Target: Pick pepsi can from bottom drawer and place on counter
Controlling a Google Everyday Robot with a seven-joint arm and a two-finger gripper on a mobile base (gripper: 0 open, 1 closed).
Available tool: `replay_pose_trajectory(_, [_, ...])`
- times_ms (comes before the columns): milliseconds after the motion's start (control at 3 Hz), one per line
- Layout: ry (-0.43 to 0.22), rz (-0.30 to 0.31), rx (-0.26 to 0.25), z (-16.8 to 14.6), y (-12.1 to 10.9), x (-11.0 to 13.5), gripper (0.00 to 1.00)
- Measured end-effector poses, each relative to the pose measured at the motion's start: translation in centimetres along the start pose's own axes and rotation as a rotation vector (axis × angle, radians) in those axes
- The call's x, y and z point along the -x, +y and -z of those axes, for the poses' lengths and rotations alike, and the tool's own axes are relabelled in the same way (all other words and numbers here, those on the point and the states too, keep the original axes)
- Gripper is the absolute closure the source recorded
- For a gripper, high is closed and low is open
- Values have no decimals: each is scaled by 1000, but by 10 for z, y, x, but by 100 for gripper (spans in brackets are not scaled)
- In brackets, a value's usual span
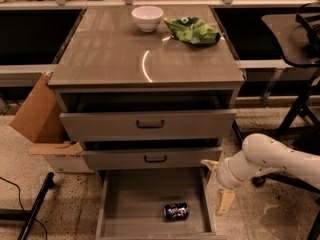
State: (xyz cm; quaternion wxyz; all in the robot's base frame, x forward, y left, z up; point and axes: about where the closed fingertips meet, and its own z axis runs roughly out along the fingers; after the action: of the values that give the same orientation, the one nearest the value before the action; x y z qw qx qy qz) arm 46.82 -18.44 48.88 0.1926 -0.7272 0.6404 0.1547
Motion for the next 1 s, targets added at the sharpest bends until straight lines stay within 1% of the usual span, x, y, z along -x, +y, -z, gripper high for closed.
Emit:
replay_pose_trajectory(333, [0,0,0,0,0,0,0])
replay_pose_trajectory(667, [-13,-3,-3,-27,-4,-3,0])
replay_pose_trajectory(1000, [-54,6,-9,-66,-10,-6,0])
